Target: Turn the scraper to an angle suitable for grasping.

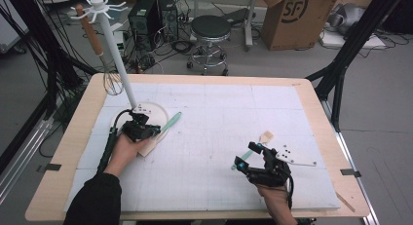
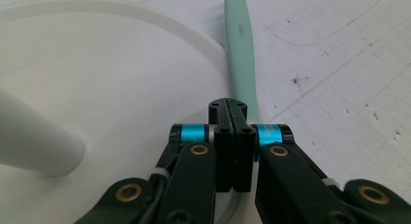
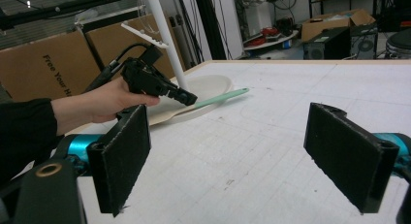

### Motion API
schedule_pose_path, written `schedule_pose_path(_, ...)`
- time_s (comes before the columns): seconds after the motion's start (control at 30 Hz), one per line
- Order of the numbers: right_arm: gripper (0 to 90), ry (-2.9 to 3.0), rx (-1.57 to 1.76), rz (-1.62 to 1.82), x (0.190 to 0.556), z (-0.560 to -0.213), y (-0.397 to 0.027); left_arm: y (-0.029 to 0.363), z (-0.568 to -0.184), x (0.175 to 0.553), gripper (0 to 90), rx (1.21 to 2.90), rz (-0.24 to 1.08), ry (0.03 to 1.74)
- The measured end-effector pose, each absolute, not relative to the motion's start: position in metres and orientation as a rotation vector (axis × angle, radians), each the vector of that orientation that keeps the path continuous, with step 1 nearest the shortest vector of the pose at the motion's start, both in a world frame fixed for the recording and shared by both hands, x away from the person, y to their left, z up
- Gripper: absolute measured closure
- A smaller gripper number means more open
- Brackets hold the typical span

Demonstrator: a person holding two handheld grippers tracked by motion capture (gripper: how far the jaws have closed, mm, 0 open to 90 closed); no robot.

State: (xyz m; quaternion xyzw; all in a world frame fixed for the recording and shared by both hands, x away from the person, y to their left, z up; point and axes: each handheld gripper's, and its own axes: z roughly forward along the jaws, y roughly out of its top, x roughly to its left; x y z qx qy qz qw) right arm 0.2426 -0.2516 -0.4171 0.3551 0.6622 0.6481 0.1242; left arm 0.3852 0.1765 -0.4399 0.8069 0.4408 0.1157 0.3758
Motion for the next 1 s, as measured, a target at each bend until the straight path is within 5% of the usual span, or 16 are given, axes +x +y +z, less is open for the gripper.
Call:
schedule_pose_path(0.37,16.1,1.941,1.038,1.877,0.242,-0.418,-0.251,0.172,-0.44,0.383,89.4,2.071,0.28,1.119)
schedule_pose_path(0.6,16.1,1.938,1.034,1.876,0.242,-0.418,-0.252,0.18,-0.436,0.383,46.1,2.014,0.347,1.204)
schedule_pose_path(1.0,16.1,1.94,1.036,1.881,0.24,-0.418,-0.249,0.167,-0.425,0.371,37.2,1.976,0.321,1.104)
